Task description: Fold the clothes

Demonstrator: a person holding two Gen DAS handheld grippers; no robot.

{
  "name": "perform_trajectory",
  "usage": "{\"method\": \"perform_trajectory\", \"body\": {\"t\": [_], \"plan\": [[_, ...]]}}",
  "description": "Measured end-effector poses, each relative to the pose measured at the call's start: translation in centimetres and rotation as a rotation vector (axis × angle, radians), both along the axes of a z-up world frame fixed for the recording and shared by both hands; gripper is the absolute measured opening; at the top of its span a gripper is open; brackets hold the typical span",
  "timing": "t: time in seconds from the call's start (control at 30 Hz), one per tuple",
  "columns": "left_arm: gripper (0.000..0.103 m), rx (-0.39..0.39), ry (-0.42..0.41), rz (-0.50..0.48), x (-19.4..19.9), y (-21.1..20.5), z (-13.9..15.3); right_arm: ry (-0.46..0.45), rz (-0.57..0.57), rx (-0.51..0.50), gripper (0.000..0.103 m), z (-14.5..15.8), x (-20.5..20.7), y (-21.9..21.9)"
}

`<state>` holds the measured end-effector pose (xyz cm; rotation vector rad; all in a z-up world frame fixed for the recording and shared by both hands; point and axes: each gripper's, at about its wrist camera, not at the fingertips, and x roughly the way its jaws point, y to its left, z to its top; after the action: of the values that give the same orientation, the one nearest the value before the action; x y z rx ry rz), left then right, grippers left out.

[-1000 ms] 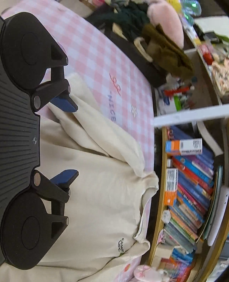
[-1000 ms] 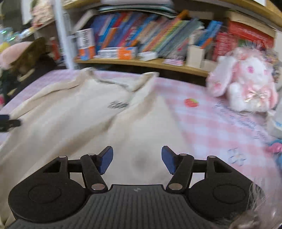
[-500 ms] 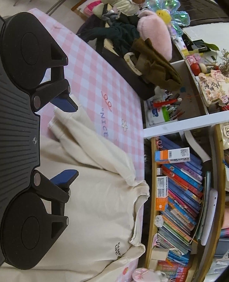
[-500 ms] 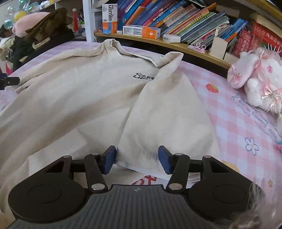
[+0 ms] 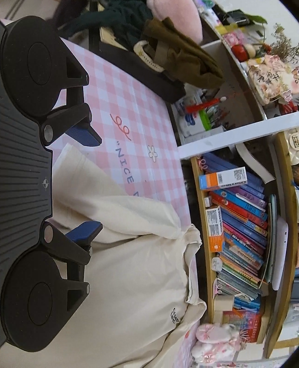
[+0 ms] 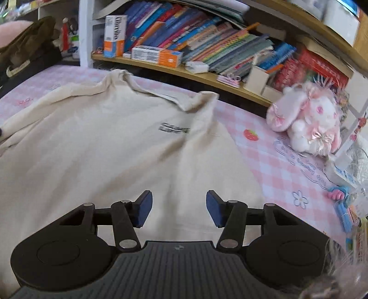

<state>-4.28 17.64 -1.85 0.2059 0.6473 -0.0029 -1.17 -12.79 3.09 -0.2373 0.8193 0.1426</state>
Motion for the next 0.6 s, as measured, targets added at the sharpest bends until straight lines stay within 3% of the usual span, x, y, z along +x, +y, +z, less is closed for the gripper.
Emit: {"method": "perform_trajectory", "body": {"t": [0.27, 0.47, 0.6], "plan": [[0.076, -0.074, 0.005, -0.075, 0.5, 2.8, -0.5, 0.125, -0.001, -0.064, 0.050, -1.6, 0.4, 7.2], [0.077, -0.084, 0.033, -0.123, 0.9, 3.3, -1.3, 0.162, -0.034, -0.111, 0.050, -2.6, 0.7, 8.9], [0.077, -0.075, 0.045, -0.146, 1.4, 3.2, -2.1, 0.195, -0.089, -0.072, 0.051, -3.2, 1.1, 8.5]]}}
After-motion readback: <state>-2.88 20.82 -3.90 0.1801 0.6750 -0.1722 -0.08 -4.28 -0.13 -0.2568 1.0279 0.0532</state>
